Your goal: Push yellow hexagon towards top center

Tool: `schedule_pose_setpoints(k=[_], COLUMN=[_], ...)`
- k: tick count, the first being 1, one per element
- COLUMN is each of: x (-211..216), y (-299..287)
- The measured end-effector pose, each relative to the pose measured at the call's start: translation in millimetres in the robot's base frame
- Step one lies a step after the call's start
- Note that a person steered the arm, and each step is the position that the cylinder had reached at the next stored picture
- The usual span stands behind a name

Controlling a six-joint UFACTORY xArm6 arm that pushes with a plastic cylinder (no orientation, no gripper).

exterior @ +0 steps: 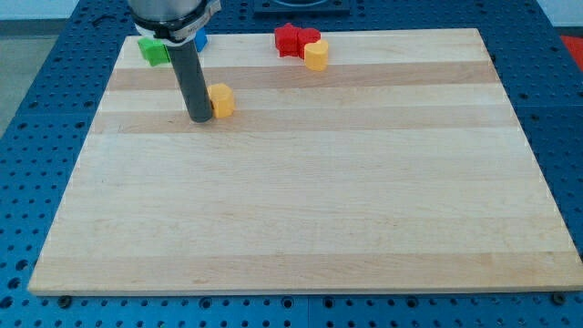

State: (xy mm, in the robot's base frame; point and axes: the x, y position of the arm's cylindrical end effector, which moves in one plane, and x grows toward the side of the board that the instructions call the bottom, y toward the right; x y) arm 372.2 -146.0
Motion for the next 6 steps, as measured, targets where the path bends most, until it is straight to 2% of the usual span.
schedule_pose_setpoints(k=[6], x=[-45.7], y=[47.3])
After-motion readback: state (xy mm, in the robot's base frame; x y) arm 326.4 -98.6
